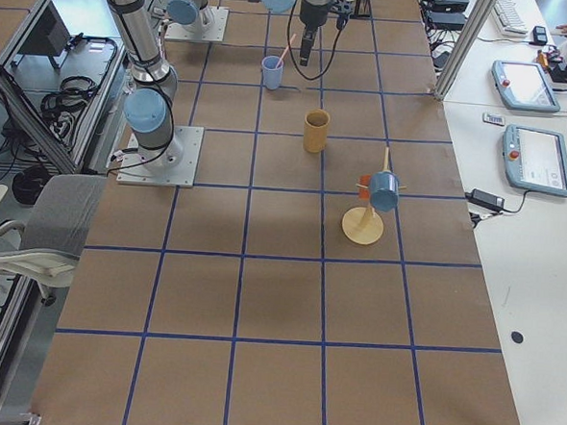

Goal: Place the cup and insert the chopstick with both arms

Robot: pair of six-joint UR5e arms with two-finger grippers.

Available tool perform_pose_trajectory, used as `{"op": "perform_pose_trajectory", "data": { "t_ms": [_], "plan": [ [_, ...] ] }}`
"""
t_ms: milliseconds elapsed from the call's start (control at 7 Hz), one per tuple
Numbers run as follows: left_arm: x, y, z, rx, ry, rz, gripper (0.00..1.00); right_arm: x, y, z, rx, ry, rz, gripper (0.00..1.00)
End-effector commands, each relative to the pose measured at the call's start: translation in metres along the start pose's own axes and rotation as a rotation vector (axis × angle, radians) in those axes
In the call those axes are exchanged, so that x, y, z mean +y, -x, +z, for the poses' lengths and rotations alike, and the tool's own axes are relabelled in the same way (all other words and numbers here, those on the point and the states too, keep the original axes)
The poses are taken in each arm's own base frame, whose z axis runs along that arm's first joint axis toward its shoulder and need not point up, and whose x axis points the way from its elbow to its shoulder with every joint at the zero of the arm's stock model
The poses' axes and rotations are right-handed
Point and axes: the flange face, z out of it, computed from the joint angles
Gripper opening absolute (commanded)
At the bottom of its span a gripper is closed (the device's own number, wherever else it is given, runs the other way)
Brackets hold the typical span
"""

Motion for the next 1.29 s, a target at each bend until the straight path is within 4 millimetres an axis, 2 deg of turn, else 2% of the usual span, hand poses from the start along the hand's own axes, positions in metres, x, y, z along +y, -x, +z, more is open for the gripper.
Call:
{"op": "perform_pose_trajectory", "data": {
  "t_ms": [0, 143, 429, 571, 1143],
  "plan": [
    [0.000, 0.000, 0.001, -0.001, 0.002, -0.001, 1.00, 0.001, -0.014, -0.007, 0.100, -0.021, -0.093, 1.00],
    [0.001, 0.000, -0.001, 0.000, -0.001, -0.001, 1.00, 0.012, -0.015, -0.017, 0.094, -0.026, -0.137, 1.00],
    [0.000, -0.001, 0.002, 0.000, 0.003, -0.002, 1.00, 0.018, -0.012, -0.024, 0.056, -0.030, -0.134, 1.00],
    [0.004, 0.001, -0.003, -0.003, -0.003, -0.005, 1.00, 0.025, -0.011, -0.028, 0.037, -0.034, -0.134, 1.00],
    [0.004, 0.001, 0.000, 0.000, 0.002, -0.007, 1.00, 0.024, -0.011, -0.027, 0.032, -0.031, -0.132, 1.00]
  ]
}}
